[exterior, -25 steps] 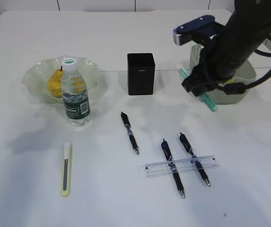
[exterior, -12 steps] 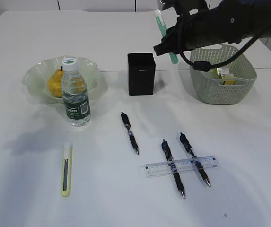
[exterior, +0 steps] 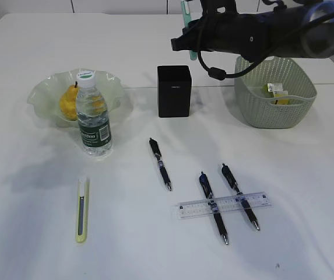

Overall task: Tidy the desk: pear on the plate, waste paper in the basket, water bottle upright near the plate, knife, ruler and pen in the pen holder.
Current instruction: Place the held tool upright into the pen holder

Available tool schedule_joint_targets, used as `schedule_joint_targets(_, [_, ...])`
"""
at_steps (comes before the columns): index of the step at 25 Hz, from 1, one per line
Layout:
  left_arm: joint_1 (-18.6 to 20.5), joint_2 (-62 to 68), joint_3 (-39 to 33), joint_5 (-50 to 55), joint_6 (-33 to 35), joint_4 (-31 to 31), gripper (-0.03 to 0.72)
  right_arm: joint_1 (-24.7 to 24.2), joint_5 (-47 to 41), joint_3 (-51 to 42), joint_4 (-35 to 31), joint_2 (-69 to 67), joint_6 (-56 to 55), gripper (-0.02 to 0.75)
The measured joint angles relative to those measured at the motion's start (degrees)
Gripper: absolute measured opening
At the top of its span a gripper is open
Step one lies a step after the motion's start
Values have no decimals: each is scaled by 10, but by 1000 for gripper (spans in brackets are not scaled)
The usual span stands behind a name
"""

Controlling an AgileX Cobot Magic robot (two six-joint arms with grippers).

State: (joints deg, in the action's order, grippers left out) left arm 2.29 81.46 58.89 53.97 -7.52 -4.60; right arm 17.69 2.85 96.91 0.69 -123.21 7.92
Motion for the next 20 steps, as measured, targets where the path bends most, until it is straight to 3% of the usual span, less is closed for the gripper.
schedule_joint_targets(8, [0,0,0,2,0,8,454,0,119,5,7,-57,-37,141])
schedule_joint_targets(12, [0,0,0,1,0,13,454,0,190,7,68,-84,-90,141])
schedule_joint_targets(20, [0,0,0,-8,0,29,454,-1,211,7,112,-117,-117,141])
